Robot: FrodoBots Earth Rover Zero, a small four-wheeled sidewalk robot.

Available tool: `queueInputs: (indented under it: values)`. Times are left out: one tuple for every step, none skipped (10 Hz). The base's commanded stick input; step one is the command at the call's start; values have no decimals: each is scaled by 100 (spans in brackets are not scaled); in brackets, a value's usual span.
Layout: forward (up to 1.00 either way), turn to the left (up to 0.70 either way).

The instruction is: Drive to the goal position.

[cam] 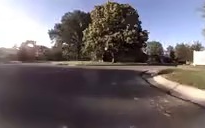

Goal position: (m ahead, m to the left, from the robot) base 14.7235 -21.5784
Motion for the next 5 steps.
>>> queueInputs:
  values:
    - [100,0]
    - [100,0]
    - [100,0]
    - [100,0]
    - [100,0]
